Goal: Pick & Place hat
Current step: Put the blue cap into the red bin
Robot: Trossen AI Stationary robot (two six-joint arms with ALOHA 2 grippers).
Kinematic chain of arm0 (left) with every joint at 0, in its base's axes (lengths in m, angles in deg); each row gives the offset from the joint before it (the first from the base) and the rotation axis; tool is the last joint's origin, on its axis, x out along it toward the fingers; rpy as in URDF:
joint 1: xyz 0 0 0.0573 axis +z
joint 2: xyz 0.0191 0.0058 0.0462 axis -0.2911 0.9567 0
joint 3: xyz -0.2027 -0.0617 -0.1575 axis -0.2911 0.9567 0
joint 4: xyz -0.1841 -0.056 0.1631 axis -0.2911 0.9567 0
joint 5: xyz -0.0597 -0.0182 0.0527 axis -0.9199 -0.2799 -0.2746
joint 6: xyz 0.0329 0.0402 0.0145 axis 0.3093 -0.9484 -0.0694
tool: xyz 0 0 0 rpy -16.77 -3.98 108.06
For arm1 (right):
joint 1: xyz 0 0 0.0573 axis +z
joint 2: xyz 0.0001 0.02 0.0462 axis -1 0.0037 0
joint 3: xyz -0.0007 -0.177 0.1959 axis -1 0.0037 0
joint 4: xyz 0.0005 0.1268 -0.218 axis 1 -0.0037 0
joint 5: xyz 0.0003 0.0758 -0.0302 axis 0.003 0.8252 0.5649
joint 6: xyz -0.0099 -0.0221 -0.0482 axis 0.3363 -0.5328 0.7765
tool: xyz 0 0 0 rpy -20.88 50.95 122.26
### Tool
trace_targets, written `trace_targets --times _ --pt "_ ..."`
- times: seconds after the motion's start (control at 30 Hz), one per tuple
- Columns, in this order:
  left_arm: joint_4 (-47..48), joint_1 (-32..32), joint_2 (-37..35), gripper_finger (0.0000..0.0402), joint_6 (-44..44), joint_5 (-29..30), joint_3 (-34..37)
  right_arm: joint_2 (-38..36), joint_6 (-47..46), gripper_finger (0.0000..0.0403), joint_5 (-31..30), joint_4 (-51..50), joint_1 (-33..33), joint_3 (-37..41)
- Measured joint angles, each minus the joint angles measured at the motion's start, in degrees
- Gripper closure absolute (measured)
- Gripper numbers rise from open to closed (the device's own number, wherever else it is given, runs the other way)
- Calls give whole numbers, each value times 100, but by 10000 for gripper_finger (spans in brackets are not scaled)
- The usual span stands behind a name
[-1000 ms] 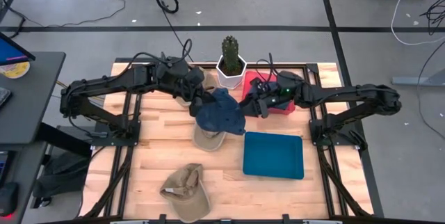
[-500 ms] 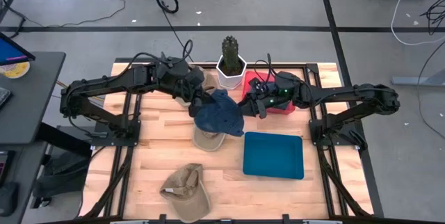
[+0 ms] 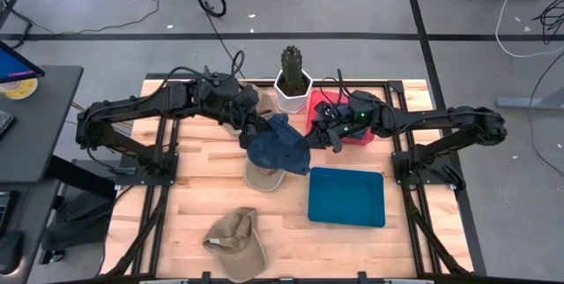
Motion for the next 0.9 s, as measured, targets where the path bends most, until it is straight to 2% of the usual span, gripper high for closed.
trace_targets --times 0.27,0.43,0.73,0.9 --pt "-15 0 0 357 -107 21 0 0 -215 384 183 800 0 0" --pt "-6 0 -2 325 -271 239 0 0 -377 384 276 1136 0 0" --pt "40 -7 -2 225 -454 582 0 -17 -420 384 280 1153 -2 0" --pt "556 -4 -2 188 -407 937 0 -225 -443 384 140 1285 -131 2"
